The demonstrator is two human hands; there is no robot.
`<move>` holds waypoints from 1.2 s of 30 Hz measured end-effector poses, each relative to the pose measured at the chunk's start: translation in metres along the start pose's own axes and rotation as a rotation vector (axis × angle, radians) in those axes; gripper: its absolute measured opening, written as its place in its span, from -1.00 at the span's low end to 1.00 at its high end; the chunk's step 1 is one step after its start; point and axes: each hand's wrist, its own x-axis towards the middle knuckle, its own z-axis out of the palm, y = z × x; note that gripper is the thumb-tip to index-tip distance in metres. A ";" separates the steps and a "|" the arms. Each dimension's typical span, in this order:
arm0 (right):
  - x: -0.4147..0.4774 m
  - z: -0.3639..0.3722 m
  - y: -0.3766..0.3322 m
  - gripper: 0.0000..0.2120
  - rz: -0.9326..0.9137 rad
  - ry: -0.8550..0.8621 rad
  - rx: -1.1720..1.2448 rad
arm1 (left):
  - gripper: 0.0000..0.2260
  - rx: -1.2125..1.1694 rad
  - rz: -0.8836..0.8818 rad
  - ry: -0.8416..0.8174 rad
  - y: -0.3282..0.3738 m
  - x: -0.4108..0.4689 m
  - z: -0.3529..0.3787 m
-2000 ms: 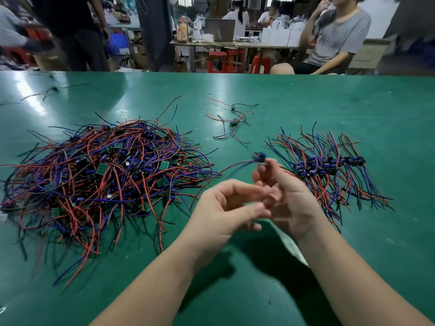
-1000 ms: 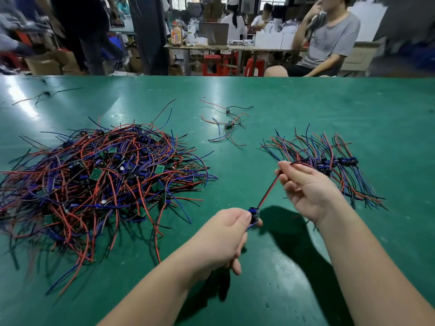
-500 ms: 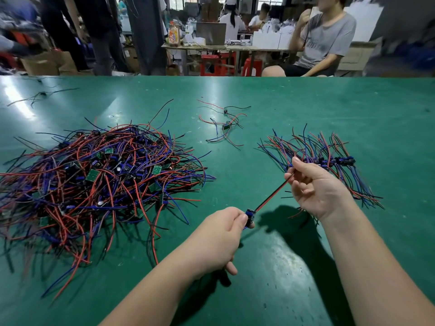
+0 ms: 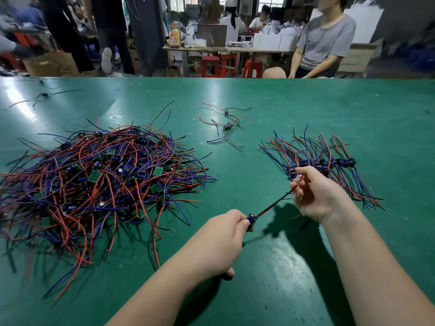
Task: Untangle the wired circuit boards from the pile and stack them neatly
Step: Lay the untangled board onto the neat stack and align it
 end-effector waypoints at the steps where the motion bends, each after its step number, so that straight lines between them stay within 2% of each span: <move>1: 0.000 -0.001 0.000 -0.66 -0.024 -0.010 0.044 | -0.77 -0.042 -0.002 -0.010 0.000 0.000 0.001; 5: -0.002 -0.005 -0.005 -0.68 -0.198 -0.084 0.305 | -0.76 -0.403 -0.060 0.023 0.003 0.002 0.000; 7: -0.005 -0.003 -0.006 -0.79 -0.307 -0.005 0.246 | -0.74 -0.577 -0.085 0.129 0.006 0.005 -0.003; 9: -0.013 0.006 0.004 -0.92 -0.388 0.008 0.062 | -0.73 -0.691 -0.109 0.243 0.008 0.008 -0.007; 11: -0.025 0.022 0.025 -0.92 -0.413 -0.154 -0.181 | -0.75 -0.745 -0.114 0.308 0.008 0.010 -0.007; 13: -0.038 0.037 0.049 -0.96 -0.455 -0.326 -0.442 | -0.80 -0.703 -0.078 0.326 0.007 0.009 -0.004; 15: -0.045 0.045 0.064 -0.90 -0.558 -0.341 -0.703 | -0.86 -0.575 -0.022 0.352 0.004 0.009 -0.001; 18: -0.045 0.048 0.063 -0.92 -0.612 -0.230 -0.771 | -0.83 -0.492 0.075 0.308 0.003 0.008 0.001; 22: -0.035 0.039 0.037 -0.87 -0.510 -0.199 -0.598 | -0.74 -0.648 0.199 0.043 0.011 0.001 0.006; 25: -0.013 0.018 -0.005 -0.88 -0.571 -0.013 -0.515 | -0.81 -0.660 0.237 -0.134 0.013 -0.004 0.005; 28: 0.017 -0.011 -0.051 -0.94 -0.600 0.168 -0.570 | -0.79 -0.683 0.230 -0.218 0.014 -0.008 0.000; 31: 0.048 -0.037 -0.076 -0.91 -0.587 0.343 -0.669 | -0.79 -0.683 0.223 -0.180 0.013 -0.008 -0.005; 33: 0.063 -0.052 -0.081 -0.88 -0.654 0.522 -0.803 | -0.81 -0.703 0.204 -0.115 0.013 -0.006 -0.007; 34: 0.068 -0.058 -0.079 -0.86 -0.686 0.580 -0.887 | -0.82 -0.702 0.188 -0.052 0.013 -0.004 -0.008; 36: 0.073 -0.069 -0.070 -0.87 -0.683 0.583 -1.086 | -0.83 -0.596 0.160 0.171 0.007 0.001 -0.012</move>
